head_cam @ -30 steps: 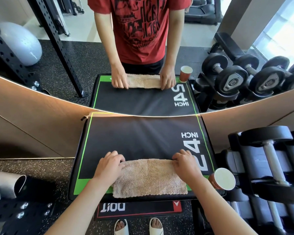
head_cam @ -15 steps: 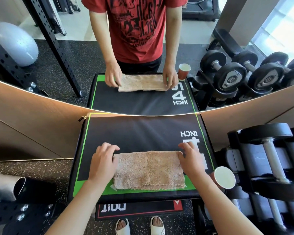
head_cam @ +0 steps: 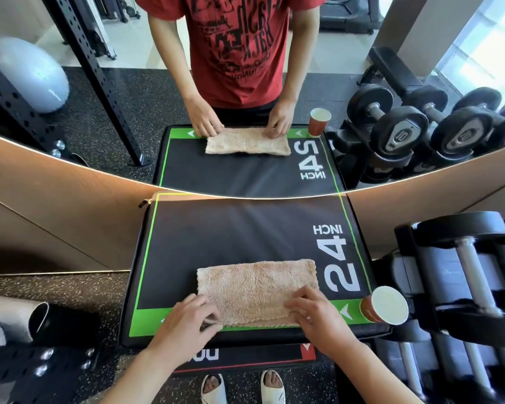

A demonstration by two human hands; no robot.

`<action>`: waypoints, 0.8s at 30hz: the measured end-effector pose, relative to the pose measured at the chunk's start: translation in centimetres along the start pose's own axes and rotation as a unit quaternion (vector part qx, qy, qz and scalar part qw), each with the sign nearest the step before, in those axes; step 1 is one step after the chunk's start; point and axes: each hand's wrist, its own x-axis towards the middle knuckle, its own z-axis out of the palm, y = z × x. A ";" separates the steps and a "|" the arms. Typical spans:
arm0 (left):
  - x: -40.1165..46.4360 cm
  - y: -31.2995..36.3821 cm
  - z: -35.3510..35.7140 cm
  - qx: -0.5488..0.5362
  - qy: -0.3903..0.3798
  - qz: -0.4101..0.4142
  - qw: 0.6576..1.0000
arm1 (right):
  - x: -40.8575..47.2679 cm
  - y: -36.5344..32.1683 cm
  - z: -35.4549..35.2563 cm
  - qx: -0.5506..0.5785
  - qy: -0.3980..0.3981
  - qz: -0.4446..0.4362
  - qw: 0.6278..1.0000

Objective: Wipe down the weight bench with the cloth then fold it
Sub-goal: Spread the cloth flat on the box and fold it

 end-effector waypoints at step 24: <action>2.3 7.2 1.3 -0.036 0.009 -0.114 0.993 | 11.4 -5.0 1.2 -0.157 -0.037 -0.001 0.987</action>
